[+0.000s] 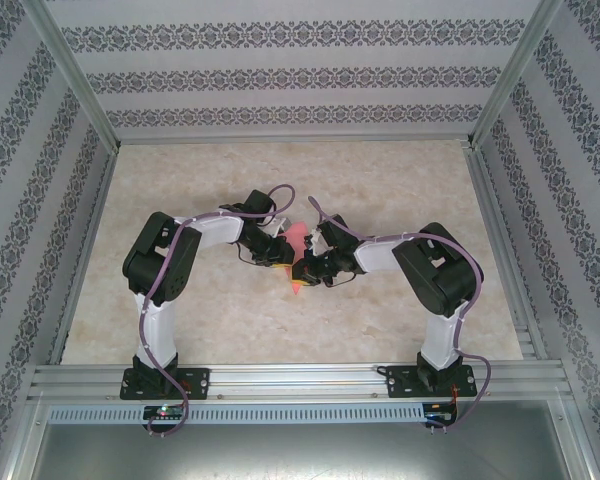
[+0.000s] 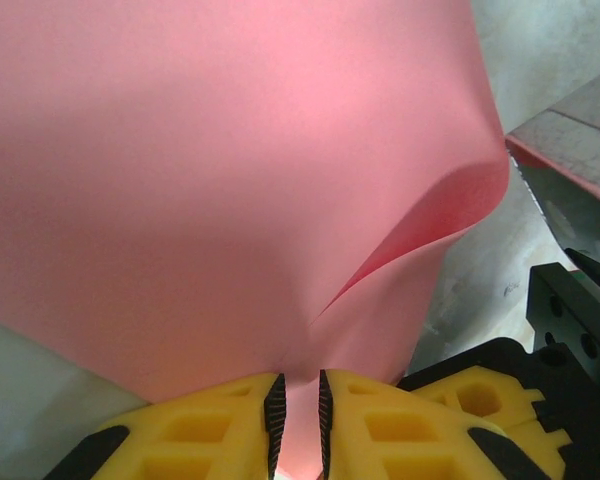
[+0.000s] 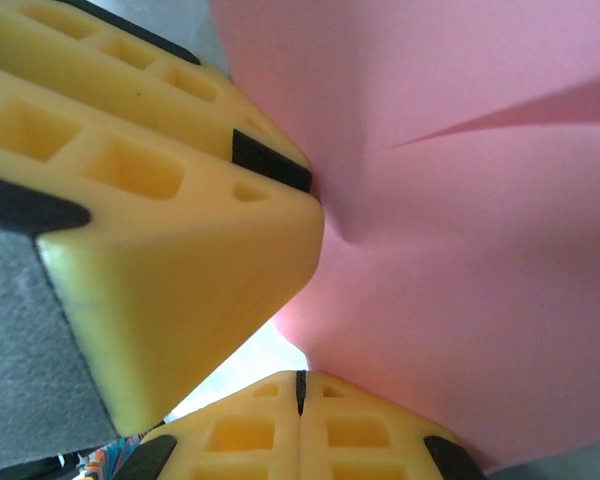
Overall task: Fold a paper plane with a square sheet of paper (pick it up from the middle)
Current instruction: Third fold the triangle at the center of the table.
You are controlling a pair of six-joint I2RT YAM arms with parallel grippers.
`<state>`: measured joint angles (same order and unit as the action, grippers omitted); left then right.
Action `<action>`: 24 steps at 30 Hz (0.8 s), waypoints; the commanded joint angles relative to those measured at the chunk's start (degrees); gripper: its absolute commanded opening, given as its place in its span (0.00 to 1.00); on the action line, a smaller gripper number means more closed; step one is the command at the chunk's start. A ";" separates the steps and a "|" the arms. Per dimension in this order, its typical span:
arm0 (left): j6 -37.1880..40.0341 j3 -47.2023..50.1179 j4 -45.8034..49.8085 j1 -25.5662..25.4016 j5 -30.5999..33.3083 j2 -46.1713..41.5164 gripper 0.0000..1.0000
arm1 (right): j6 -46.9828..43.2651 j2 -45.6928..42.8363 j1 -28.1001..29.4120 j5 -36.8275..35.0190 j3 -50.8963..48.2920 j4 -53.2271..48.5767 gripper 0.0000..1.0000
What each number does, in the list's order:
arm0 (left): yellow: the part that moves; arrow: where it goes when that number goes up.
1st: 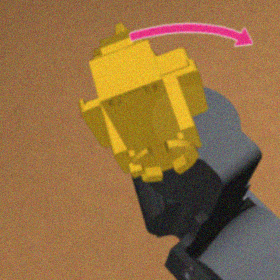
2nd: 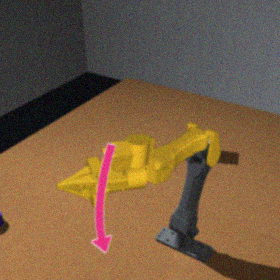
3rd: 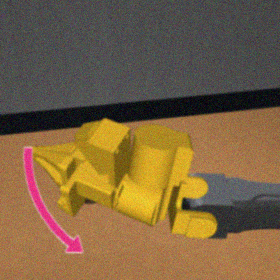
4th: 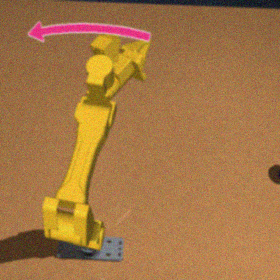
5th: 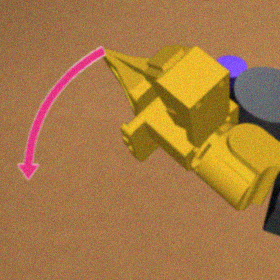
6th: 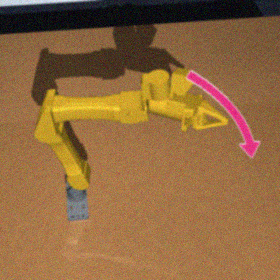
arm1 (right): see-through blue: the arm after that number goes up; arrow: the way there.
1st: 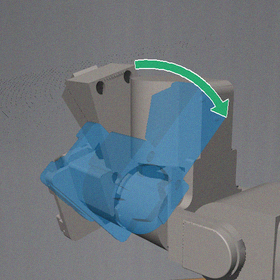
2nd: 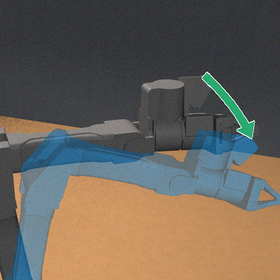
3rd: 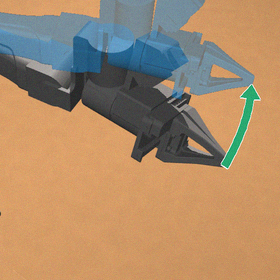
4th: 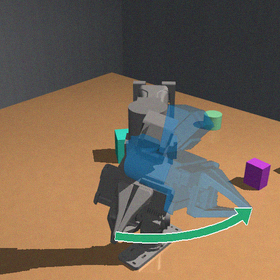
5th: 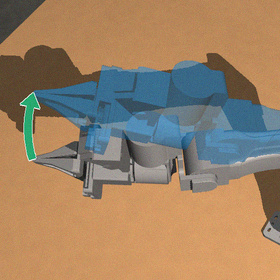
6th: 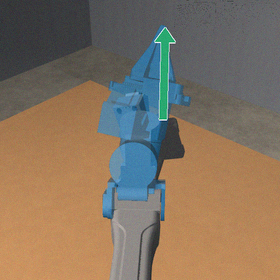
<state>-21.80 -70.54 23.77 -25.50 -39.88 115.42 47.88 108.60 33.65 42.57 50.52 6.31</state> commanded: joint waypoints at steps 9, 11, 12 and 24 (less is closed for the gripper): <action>0.75 1.72 2.77 -0.56 6.13 5.34 0.24 | 0.54 2.52 1.01 0.94 0.71 2.21 0.04; 0.56 1.63 2.60 -0.44 5.70 5.12 0.24 | 0.63 2.68 1.05 0.98 0.58 2.39 0.04; 0.54 1.56 2.61 -0.50 5.53 5.09 0.24 | 0.71 2.76 1.01 0.94 0.63 2.56 0.04; -0.08 -0.87 4.86 -0.34 7.23 -0.67 0.28 | -0.39 3.82 0.98 0.33 -1.06 2.14 0.04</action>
<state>-21.87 -71.13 24.36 -25.52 -39.16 114.87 48.14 110.04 33.65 44.45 50.50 9.08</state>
